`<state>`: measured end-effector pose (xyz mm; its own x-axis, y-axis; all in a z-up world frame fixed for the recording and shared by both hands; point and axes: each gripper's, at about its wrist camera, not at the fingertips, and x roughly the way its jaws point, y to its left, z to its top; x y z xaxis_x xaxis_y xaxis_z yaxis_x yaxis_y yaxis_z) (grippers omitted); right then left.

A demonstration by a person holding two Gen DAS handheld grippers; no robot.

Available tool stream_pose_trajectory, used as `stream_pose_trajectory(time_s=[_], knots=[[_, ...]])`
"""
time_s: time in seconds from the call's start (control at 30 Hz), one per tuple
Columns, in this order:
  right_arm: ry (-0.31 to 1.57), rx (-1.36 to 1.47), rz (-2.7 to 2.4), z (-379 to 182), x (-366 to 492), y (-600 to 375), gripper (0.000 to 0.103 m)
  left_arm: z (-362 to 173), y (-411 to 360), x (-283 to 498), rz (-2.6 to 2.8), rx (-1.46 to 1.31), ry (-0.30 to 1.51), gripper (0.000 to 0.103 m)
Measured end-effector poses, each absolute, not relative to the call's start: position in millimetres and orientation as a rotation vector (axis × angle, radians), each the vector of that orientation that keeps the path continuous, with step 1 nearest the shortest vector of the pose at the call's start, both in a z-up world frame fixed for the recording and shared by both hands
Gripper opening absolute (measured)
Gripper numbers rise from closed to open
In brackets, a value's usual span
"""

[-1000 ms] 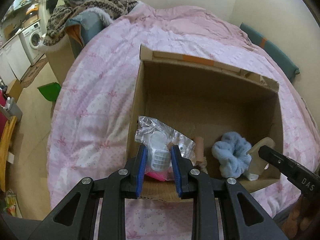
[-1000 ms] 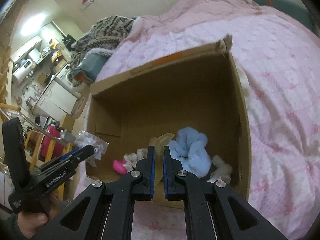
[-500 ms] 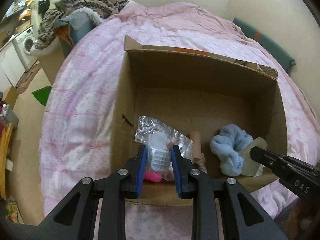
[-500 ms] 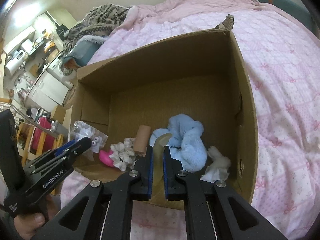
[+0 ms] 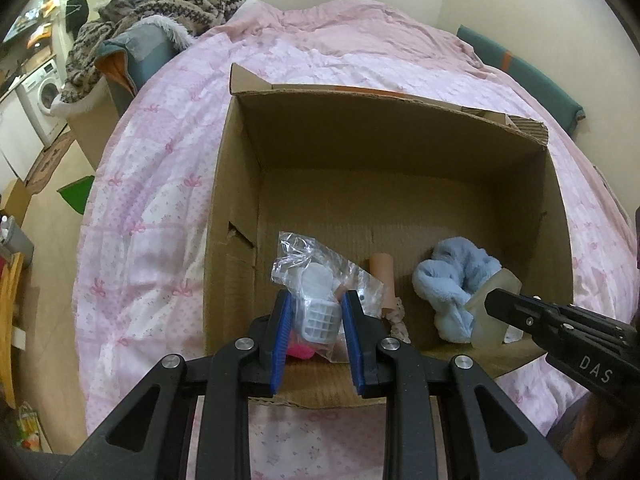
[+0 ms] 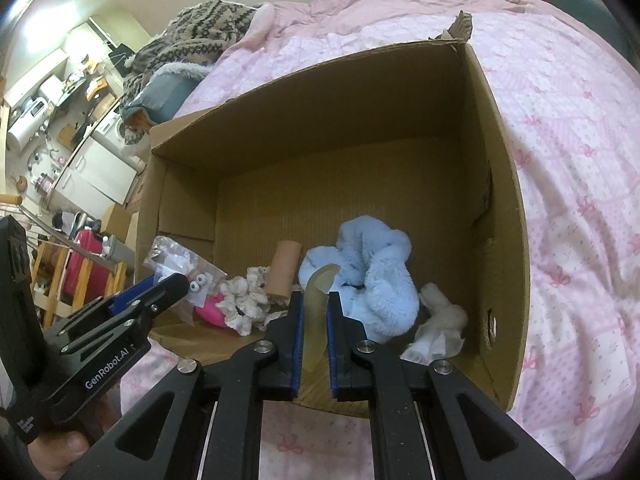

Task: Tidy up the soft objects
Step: 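Carry the plastic bag with the left tool and beige piece with the right tool into the box, then open the left tool to drop the bag while the right tool releases the beige piece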

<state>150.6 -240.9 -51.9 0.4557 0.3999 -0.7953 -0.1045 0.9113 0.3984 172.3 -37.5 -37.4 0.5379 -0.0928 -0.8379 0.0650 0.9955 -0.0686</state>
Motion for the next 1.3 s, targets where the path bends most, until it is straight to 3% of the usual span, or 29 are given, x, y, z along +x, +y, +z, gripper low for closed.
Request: stream_pose_trajectory(time_s=[0.2,0.43,0.5,0.57,0.63,0.67,0.83,1.0,1.13,1.3], knots=[[1.057,0.328,0.322,-53,152,-242,0.013,-38,-40,172,-0.103,-0.019,1.002,0.026],[1.017,0.361,0.332,-46,151,-249,0.017,-29,-44,167,-0.100,0.000,0.961,0.057],[0.997,0.378,0.333,-42,151,-253,0.019,-25,-44,165,-0.096,0.005,0.946,0.061],[0.985,0.404,0.335,-41,150,-257,0.029,-21,-42,164,-0.088,0.006,0.927,0.062],[0.970,0.406,0.325,-38,149,-258,0.054,-16,-41,162,-0.082,0.006,0.910,0.062],[0.957,0.407,0.321,-35,148,-259,0.073,-14,-39,162,-0.081,0.000,0.905,0.062],[0.899,0.362,0.286,-18,143,-262,0.075,0,-35,156,-0.045,-0.014,0.862,0.062],[0.814,0.277,0.244,10,128,-261,0.076,21,-31,145,-0.055,-0.030,0.816,0.069],[0.766,0.261,0.221,26,117,-266,0.094,41,-26,134,-0.044,-0.021,0.772,0.077],[0.728,0.242,0.204,43,103,-271,0.097,62,-15,118,-0.039,-0.032,0.739,0.087]])
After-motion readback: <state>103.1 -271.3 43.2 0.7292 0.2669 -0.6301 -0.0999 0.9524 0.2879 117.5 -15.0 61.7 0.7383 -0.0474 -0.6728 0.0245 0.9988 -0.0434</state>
